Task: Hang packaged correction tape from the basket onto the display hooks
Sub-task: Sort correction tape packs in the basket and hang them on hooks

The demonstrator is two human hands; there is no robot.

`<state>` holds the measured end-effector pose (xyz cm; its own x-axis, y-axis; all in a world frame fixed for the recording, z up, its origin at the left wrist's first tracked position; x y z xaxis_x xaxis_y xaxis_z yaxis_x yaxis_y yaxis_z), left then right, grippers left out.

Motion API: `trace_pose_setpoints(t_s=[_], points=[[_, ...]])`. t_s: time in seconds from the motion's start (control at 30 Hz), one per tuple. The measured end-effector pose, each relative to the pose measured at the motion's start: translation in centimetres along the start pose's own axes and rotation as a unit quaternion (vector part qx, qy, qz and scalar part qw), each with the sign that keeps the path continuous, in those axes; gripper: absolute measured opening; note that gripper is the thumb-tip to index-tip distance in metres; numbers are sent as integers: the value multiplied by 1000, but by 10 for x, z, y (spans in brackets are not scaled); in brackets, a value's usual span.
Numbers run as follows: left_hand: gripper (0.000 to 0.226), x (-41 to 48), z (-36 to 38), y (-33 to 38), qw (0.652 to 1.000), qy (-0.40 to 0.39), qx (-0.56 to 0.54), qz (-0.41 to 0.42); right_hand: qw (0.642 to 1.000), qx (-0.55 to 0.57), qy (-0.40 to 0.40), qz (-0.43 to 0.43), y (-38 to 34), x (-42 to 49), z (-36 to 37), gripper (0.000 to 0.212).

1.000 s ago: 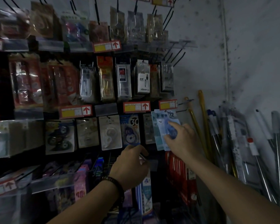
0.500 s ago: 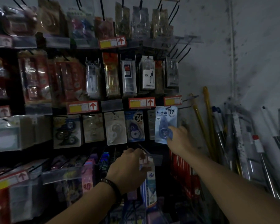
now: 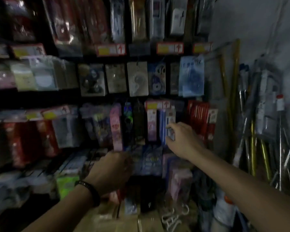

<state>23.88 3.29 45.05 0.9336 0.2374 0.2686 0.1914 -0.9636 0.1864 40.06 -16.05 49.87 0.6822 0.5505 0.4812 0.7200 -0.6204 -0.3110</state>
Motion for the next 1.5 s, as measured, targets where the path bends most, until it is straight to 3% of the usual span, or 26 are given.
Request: trace_pose_setpoints(t_s=[0.2,0.4,0.53,0.9,1.1,1.23,1.4,1.5], points=[[12,-103,93,-59,996,-70,-31,-45,990,37,-130,-30,-48,-102,130,34],[12,-190,205,-108,976,-134,-93,-142,962,120,-244,-1,-67,-209,282,31],[14,-231,271,-142,960,-162,-118,-195,939,139,-313,29,-60,-260,359,17],[32,-298,411,-169,897,-266,-216,-278,845,63,-526,67,6,-353,550,48],[32,-288,432,-185,886,-319,-187,-279,828,44,-554,67,30,-389,608,52],[27,-291,446,-183,874,-338,-196,-288,861,-11,-507,47,23,-402,616,52],[25,-294,451,-185,844,-348,-248,-325,850,4,-524,46,27,-403,615,24],[25,-296,446,-192,826,-313,-283,-373,870,68,-486,57,29,-395,603,18]])
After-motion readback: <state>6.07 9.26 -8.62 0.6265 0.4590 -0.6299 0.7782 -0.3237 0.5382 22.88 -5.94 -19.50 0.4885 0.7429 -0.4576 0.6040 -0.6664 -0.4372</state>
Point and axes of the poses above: each hand's wrist, its own x-axis towards the middle knuckle, its own z-axis out of the palm, y = z × x, the point moved 5 cm from there along x, towards the middle knuckle, and after that the axes turned 5 degrees about -y, right-handed, at the moved point
